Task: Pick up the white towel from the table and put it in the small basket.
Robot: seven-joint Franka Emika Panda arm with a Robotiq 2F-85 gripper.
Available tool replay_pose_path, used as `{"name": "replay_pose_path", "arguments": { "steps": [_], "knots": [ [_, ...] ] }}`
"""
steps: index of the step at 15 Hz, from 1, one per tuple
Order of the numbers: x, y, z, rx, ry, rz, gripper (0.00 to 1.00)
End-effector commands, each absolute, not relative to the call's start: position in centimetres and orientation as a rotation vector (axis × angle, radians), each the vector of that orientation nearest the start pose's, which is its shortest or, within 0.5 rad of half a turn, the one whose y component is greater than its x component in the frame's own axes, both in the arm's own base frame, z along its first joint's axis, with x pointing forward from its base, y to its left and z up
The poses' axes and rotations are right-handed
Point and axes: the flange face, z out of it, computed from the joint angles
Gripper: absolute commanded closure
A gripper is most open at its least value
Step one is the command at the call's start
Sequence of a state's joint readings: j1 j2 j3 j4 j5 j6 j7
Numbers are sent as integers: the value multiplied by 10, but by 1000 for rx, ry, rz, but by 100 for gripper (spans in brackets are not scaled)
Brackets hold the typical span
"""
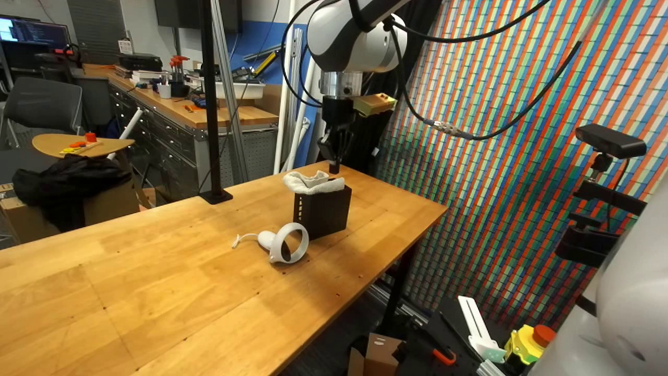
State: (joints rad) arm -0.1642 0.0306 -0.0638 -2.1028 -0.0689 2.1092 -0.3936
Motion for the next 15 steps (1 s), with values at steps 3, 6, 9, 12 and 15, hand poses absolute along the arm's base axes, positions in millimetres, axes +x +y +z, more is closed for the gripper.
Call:
{"name": "replay_pose_path", "arguments": {
  "steps": [3,6,9,12,15],
  "knots": [
    [519,-114,390,-3178,-335,100,100],
    [518,-114,380,-3169,-342,120,100],
    [517,-118,371,-3163,-337,141,100],
    [519,-124,362,-3160,-332,154,100],
    [524,-126,358,-3162,-341,155,100]
  ]
}}
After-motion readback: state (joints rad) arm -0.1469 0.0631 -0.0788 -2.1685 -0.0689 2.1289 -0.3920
